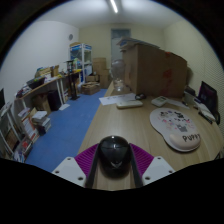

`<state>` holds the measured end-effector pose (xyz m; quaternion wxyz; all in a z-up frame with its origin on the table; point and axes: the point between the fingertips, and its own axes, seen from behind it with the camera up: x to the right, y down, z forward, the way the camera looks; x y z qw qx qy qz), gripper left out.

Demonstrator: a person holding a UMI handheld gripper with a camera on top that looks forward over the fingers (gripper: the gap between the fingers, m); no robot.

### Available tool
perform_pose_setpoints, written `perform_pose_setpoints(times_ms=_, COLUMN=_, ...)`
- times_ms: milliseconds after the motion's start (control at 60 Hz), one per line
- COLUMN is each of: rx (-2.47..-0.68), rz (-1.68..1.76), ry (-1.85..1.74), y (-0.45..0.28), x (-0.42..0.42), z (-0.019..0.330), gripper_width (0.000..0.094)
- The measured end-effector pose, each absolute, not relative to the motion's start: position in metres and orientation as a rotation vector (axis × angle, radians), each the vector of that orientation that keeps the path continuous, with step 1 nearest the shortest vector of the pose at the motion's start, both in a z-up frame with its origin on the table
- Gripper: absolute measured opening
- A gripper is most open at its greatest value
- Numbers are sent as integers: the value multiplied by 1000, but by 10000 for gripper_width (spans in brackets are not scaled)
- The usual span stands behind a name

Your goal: Arrange mouse

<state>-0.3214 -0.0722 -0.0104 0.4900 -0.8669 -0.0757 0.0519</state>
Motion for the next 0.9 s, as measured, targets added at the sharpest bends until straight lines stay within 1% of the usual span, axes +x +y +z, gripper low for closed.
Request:
perform_pose_setpoints(times_ms=117, rx=-2092, rz=100, ry=-145, y=-69, x=-320, z=-11, gripper_width=534)
perform_pose_setpoints(times_ms=233, rx=-2141, rz=115, ry=-121, y=-70, x=-318, z=-13, gripper_width=507)
perform_pose_setpoints(times_ms=367, rx=-2178, rz=103, ry=-142, y=-72, x=-320, z=-12, gripper_width=395)
perform_pose_setpoints(times_ms=400, rx=-2191, rz=143, ry=-160, y=-76, x=-326, z=-9, gripper_width=393)
perform_pose_setpoints(times_ms=433, rx=-2183, rz=201, ry=-170, y=-77, x=-333, z=4, gripper_width=394)
perform_pose_setpoints(times_ms=467, rx=-2151, rz=236, ry=-176, y=-75, x=-335, z=24, gripper_width=395)
perform_pose_setpoints(times_ms=567, rx=-1970, rz=164, ry=-155, y=-38, x=-294, z=116, gripper_width=394)
perform_pose_setpoints(times_ms=617, rx=-1899, rz=135, ry=-124, y=-22, x=-263, z=156, gripper_width=393)
perform_pose_setpoints(times_ms=683, rx=-1841, rz=91, ry=-78, y=3, x=-220, z=191, gripper_width=393)
perform_pose_setpoints(times_ms=700, rx=-1836, rz=71, ry=-69, y=9, x=-207, z=194, gripper_width=393)
perform_pose_setpoints(times_ms=750, rx=-1843, rz=13, ry=-49, y=26, x=-170, z=190, gripper_width=393)
perform_pose_setpoints(times_ms=800, rx=-1873, rz=-24, ry=-29, y=40, x=-139, z=174, gripper_width=392)
perform_pose_setpoints(times_ms=900, rx=-1982, rz=-17, ry=42, y=62, x=-100, z=114, gripper_width=393)
